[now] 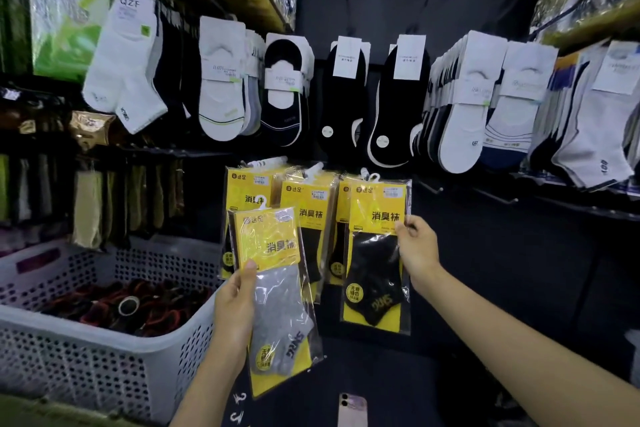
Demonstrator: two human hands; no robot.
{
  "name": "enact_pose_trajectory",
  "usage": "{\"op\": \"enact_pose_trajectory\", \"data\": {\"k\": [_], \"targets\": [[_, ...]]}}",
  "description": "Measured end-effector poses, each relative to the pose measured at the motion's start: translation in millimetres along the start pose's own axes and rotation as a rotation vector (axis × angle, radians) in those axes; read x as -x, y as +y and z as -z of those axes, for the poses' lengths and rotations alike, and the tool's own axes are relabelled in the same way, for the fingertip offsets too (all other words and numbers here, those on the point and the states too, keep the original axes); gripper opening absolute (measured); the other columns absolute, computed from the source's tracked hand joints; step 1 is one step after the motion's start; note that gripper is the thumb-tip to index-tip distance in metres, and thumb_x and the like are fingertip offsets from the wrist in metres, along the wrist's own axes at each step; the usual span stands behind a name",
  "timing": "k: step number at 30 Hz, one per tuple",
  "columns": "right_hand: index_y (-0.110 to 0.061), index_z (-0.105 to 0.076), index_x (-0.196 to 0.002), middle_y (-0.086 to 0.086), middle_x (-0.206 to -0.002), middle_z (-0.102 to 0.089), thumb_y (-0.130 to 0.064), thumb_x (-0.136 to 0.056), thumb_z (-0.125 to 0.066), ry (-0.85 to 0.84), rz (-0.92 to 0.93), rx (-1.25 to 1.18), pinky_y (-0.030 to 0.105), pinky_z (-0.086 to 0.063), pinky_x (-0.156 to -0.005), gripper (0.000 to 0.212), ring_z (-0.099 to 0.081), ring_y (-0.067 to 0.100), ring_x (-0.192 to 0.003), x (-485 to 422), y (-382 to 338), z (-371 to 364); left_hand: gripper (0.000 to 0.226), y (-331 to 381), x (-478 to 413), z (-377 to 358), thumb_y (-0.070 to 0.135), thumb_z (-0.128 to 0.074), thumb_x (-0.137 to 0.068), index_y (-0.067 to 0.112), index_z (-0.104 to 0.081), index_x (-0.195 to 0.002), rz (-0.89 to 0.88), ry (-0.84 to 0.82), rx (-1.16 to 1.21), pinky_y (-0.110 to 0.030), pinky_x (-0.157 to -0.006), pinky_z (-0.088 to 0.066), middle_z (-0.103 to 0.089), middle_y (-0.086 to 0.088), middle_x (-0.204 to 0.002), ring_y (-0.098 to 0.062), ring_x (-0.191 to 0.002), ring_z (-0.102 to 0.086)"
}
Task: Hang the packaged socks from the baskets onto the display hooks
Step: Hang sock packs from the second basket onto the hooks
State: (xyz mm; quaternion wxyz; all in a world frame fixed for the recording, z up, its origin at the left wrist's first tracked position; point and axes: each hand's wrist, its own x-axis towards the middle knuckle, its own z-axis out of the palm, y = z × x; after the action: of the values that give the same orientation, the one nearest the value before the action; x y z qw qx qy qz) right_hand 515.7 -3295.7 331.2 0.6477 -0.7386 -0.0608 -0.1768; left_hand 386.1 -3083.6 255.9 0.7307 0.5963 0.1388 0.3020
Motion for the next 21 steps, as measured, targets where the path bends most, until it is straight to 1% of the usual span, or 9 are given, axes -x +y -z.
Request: {"op": "enact_pose_trajectory", "data": {"k": [3,5,8,10,13,15,16,18,21], "targets": [[-0.010,-0.056,-0.093,0.004,-0.079,-0.057,-0.014,-0.099,-0.047,-0.041,-0.019,0.066,0.023,-0.042,-0.058,0.012,-0.051,0.014,-0.068,-11,2,-12,0.034,0,-1,2,0.039,-0.047,-0.095,0.012,-0.068,-0.093,-0.003,0.001,0.009,-0.038,-0.081,-0.053,-0.071,-0.012,-0.094,-0.026,-0.092,-0.066],[-0.012,-0.050,-0.079,0.002,-0.069,-0.044,-0.014,-0.099,-0.047,-0.055,-0.068,0.071,0.024,-0.038,-0.053,0.020,-0.041,0.012,-0.058,-17,6,-16,0.035,-2,-3,2,0.042,-0.046,-0.095,0.014,-0.067,-0.087,-0.032,-0.003,-0.009,-0.025,-0.070,-0.046,-0.066,-0.002,-0.085,-0.015,-0.081,-0.061],[0.002,-0.060,-0.092,0.009,-0.082,-0.054,-0.018,-0.096,-0.055,-0.064,-0.186,0.016,0.037,-0.050,-0.077,0.021,-0.051,0.022,-0.077,-25,11,-20,0.040,-6,-7,1,0.044,-0.046,-0.094,0.010,-0.064,-0.084,-0.057,-0.014,-0.030,-0.021,-0.067,-0.039,-0.056,0.003,-0.081,-0.007,-0.074,-0.051],[-0.004,-0.064,-0.089,0.012,-0.092,-0.065,-0.021,-0.093,-0.060,-0.050,-0.287,-0.056,0.042,-0.053,-0.089,0.017,-0.061,0.027,-0.088,-27,18,-20,0.048,-6,-8,1,0.046,-0.046,-0.093,0.001,-0.062,-0.091,-0.062,-0.042,-0.042,-0.027,-0.072,-0.042,-0.057,-0.002,-0.083,-0.011,-0.077,-0.053],[-0.009,-0.063,-0.097,0.013,-0.110,-0.066,-0.017,-0.094,-0.058,0.069,-0.298,0.016,0.039,-0.053,-0.089,0.010,-0.063,0.027,-0.101,-25,32,-15,0.057,-7,-7,0,0.053,-0.046,-0.090,-0.001,-0.061,-0.098,-0.056,-0.066,-0.056,-0.042,-0.086,-0.046,-0.063,-0.008,-0.089,-0.022,-0.087,-0.059],[-0.009,-0.061,-0.109,0.011,-0.114,-0.063,-0.016,-0.093,-0.057,0.130,-0.246,0.085,0.037,-0.052,-0.087,0.017,-0.061,0.026,-0.103,-16,39,-9,0.047,-9,-7,-2,0.051,-0.046,-0.092,0.010,-0.065,-0.102,-0.046,-0.054,-0.071,-0.039,-0.089,-0.047,-0.067,-0.007,-0.095,-0.020,-0.095,-0.061],[-0.009,-0.060,-0.111,0.011,-0.114,-0.062,-0.016,-0.093,-0.058,0.114,-0.229,0.085,0.038,-0.052,-0.089,0.020,-0.061,0.025,-0.102,-10,41,-8,0.041,-10,-6,-4,0.049,-0.046,-0.093,0.015,-0.065,-0.104,-0.044,-0.047,-0.072,-0.031,-0.084,-0.045,-0.066,0.000,-0.095,-0.013,-0.094,-0.060],[-0.008,-0.060,-0.109,0.010,-0.108,-0.064,-0.021,-0.092,-0.060,-0.035,-0.214,0.007,0.041,-0.053,-0.090,0.021,-0.063,0.021,-0.093,8,40,-7,0.032,-9,-4,-8,0.047,-0.046,-0.094,0.022,-0.066,-0.098,-0.043,-0.056,-0.075,-0.022,-0.074,-0.042,-0.063,0.009,-0.087,-0.001,-0.085,-0.057],[-0.018,-0.061,-0.098,0.002,-0.102,-0.067,-0.031,-0.093,-0.058,-0.345,-0.190,-0.045,0.032,-0.054,-0.082,0.014,-0.065,0.014,-0.089,42,30,-8,0.032,-9,4,-19,0.045,-0.046,-0.095,0.020,-0.065,-0.091,-0.009,-0.117,-0.088,-0.029,-0.081,-0.048,-0.067,0.002,-0.084,-0.007,-0.085,-0.063]]}}
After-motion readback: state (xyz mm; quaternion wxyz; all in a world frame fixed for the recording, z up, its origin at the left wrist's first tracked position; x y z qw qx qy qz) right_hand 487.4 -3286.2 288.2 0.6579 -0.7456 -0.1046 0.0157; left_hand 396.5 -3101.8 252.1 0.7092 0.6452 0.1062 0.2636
